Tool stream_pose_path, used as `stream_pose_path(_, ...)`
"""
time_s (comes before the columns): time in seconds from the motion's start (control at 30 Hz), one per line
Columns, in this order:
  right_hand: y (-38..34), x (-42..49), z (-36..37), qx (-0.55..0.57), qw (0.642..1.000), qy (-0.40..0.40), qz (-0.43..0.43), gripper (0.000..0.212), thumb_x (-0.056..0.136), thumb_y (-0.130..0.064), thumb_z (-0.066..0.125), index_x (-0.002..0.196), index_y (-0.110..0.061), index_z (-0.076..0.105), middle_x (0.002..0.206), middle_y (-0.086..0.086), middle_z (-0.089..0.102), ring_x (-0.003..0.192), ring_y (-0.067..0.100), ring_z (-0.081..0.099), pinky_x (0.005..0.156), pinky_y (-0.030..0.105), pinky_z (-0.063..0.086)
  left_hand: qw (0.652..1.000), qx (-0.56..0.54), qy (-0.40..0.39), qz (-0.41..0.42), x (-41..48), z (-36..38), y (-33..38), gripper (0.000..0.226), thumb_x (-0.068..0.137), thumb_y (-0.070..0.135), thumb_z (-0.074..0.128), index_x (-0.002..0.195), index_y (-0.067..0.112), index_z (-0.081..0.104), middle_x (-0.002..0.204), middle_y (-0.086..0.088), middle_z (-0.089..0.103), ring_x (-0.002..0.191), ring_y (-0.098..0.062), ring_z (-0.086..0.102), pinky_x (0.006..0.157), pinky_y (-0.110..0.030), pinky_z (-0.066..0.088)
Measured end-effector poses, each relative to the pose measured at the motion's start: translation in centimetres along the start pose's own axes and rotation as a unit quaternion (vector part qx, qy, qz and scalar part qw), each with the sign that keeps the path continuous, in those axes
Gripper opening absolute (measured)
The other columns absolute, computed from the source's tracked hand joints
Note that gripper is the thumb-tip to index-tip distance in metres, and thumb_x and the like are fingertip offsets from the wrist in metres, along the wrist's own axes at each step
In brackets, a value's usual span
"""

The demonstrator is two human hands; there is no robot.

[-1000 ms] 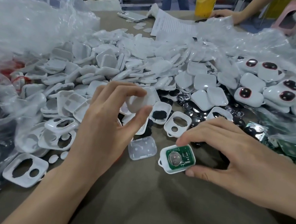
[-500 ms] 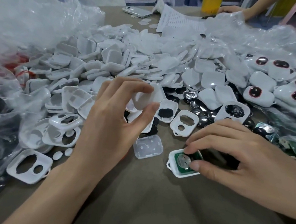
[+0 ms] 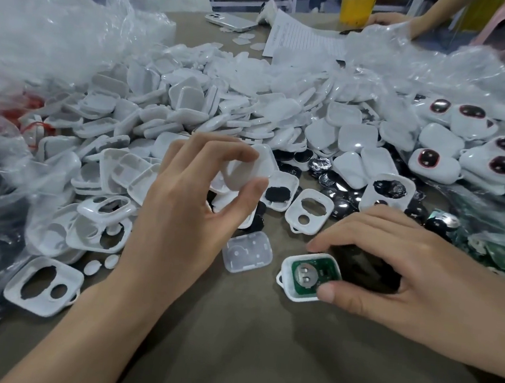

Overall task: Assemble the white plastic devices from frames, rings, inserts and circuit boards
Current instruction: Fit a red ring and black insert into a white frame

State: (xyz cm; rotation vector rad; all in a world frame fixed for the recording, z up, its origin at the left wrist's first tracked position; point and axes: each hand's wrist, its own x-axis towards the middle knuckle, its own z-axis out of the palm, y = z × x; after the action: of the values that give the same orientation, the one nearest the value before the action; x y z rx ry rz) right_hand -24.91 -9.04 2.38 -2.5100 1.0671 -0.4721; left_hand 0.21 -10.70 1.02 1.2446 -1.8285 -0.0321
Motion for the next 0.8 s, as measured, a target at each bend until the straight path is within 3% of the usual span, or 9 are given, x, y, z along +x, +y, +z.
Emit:
stream_pose_path(0.17, -0.18, -0.2, -0.47, 0.002, 1.0, -0.005, -0.01, 0.035, 0.082, -0.071, 0.06, 0.11, -0.05, 0.053, 0.111, -0.031, 0.058, 0.113, 0.004, 0.055, 0.093, 0.023, 0.042, 1.0, 0.002, 0.001, 0.003, 0.04, 0.01, 0.1, 0.023, 0.094, 0.033, 0.069, 0.112, 0.019, 0.066, 0.116, 0.009, 0.064, 0.11, -0.017, 0.058, 0.09, -0.013, 0.041)
stream_pose_path(0.23, -0.17, -0.11, -0.39, -0.003, 1.0, -0.008, -0.022, 0.029, 0.085, -0.068, 0.06, 0.107, -0.05, 0.055, 0.111, -0.03, 0.059, 0.113, 0.005, 0.057, 0.096, 0.028, 0.044, 1.0, 0.003, 0.0, 0.004, 0.04, 0.0, 0.1, 0.024, 0.094, 0.033, 0.069, 0.112, 0.019, 0.066, 0.116, 0.009, 0.064, 0.11, -0.017, 0.059, 0.09, -0.014, 0.042)
stream_pose_path(0.43, -0.07, -0.08, -0.43, -0.009, 0.999, -0.016, -0.028, 0.022, 0.087, -0.064, 0.058, 0.105, -0.051, 0.061, 0.115, -0.032, 0.056, 0.115, 0.0, 0.053, 0.099, 0.021, 0.037, 1.0, -0.004, 0.007, 0.005, -0.02, -0.04, 0.13, 0.023, 0.094, 0.033, 0.069, 0.112, 0.018, 0.066, 0.116, 0.01, 0.063, 0.11, -0.017, 0.058, 0.089, -0.015, 0.043)
stream_pose_path(0.8, -0.32, 0.08, -0.55, -0.019, 0.999, -0.032, -0.017, 0.021, 0.088, -0.063, 0.058, 0.105, -0.053, 0.062, 0.114, -0.03, 0.057, 0.114, 0.002, 0.053, 0.098, 0.024, 0.039, 1.0, -0.001, 0.005, 0.007, -0.03, -0.13, 0.23, 0.023, 0.094, 0.031, 0.069, 0.112, 0.017, 0.066, 0.116, 0.009, 0.064, 0.109, -0.018, 0.059, 0.089, -0.018, 0.044)
